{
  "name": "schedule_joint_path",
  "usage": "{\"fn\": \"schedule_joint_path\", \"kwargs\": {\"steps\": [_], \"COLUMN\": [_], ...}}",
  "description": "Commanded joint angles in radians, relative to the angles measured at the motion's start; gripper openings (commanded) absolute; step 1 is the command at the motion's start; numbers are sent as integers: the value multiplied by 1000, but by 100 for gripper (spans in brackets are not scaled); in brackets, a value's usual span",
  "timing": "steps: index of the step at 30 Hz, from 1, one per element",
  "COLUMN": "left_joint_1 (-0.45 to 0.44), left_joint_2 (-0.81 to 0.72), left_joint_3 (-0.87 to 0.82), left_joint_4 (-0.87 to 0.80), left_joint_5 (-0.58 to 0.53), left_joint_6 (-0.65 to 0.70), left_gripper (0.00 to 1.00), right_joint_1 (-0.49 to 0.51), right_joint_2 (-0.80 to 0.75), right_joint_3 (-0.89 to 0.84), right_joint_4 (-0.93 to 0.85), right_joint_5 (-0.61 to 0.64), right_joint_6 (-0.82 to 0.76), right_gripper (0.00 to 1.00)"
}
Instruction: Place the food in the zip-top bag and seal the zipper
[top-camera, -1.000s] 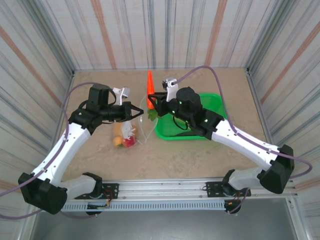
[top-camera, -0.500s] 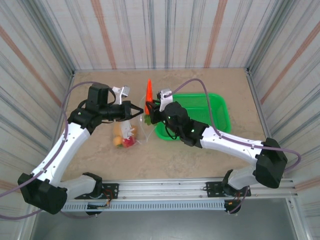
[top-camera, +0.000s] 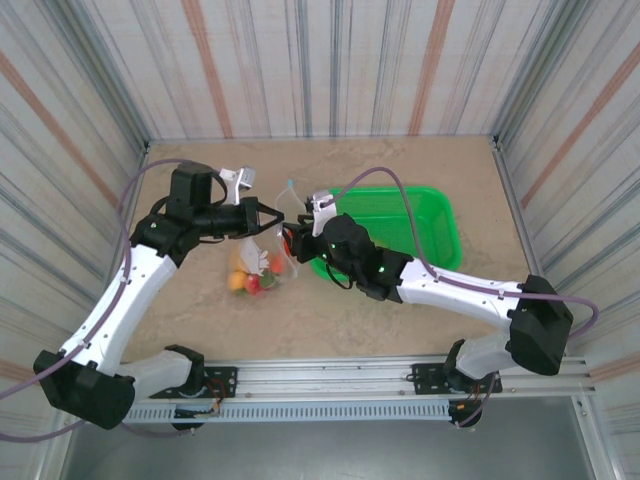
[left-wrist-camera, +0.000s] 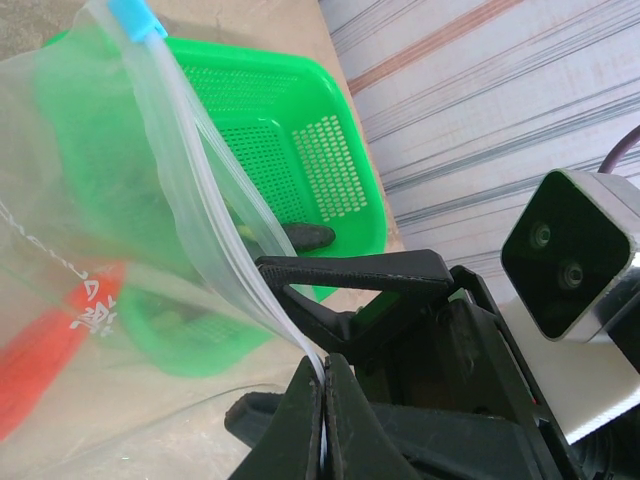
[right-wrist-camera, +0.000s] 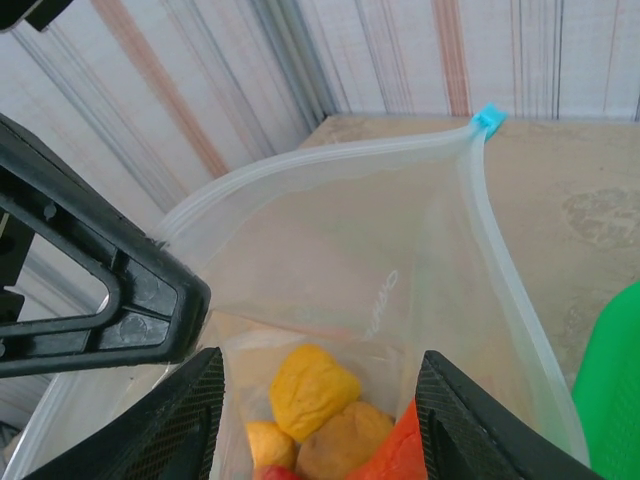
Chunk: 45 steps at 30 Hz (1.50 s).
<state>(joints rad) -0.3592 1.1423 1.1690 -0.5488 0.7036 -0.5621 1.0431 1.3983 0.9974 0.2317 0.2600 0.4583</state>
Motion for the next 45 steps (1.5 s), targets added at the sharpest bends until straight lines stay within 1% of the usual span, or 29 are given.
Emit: {"fn": "schedule_joint_path", "kwargs": {"steps": [1,5,9,11,12,15,16,17,19,20,22,23,25,27,31,32,33,37,40,43,45], "left_joint_1": [6,6,6,6,6,6,6,6,6,6,6,6,6,6,6,6,6,6,7,8,7], "left_joint_2": [-20,-26,-34,-43,-47,-51,-53,-57,-62,-66,-66,-62,-53,-52,-57,-59,-59,-62,-63,-63,-62], "left_joint_3": [20,11,-2,-13,-19,-22,-25,-28,-44,-54,-69,-70,-71,-74,-82,-85,-87,-92,-96,-105,-117], "left_joint_4": [-8,-13,-20,-14,-8,-6,-4,-2,9,18,29,30,31,32,31,29,26,15,14,23,35], "left_joint_5": [-10,-19,-30,-47,-53,-61,-61,-62,-64,-65,-62,-59,-46,-44,-53,-52,-52,-50,-41,-35,-29], "left_joint_6": [19,29,33,35,33,36,36,37,35,32,31,31,33,36,45,48,50,58,57,51,44], "left_gripper": [0,0,0,0,0,0,0,0,0,0,0,0,0,0,0,0,0,0,0,0,0], "right_joint_1": [-5,-17,-32,-59,-81,-171,-212,-256,-362,-399,-449,-457,-462,-468,-483,-484,-486,-511,-515,-529,-540], "right_joint_2": [-31,-50,-90,-111,-120,-133,-134,-130,-96,-75,-3,31,114,180,300,332,363,458,522,572,587], "right_joint_3": [0,40,154,184,201,221,222,222,223,227,245,259,286,287,311,321,335,384,411,418,420], "right_joint_4": [-26,-84,-250,-322,-377,-512,-565,-612,-702,-745,-837,-879,-954,-963,-935,-930,-928,-926,-926,-919,-909], "right_joint_5": [-25,-55,-54,-18,6,-16,-41,-91,-221,-245,-286,-282,-219,-181,-220,-206,-185,-181,-171,-195,-205], "right_joint_6": [-34,-64,-90,-87,-73,-55,-53,-58,-79,-92,-167,-202,-269,-297,-306,-308,-306,-317,-337,-354,-356], "right_gripper": [54,55,57,57,57,56,56,58,61,61,65,66,71,75,84,89,91,91,89,84,79]}}
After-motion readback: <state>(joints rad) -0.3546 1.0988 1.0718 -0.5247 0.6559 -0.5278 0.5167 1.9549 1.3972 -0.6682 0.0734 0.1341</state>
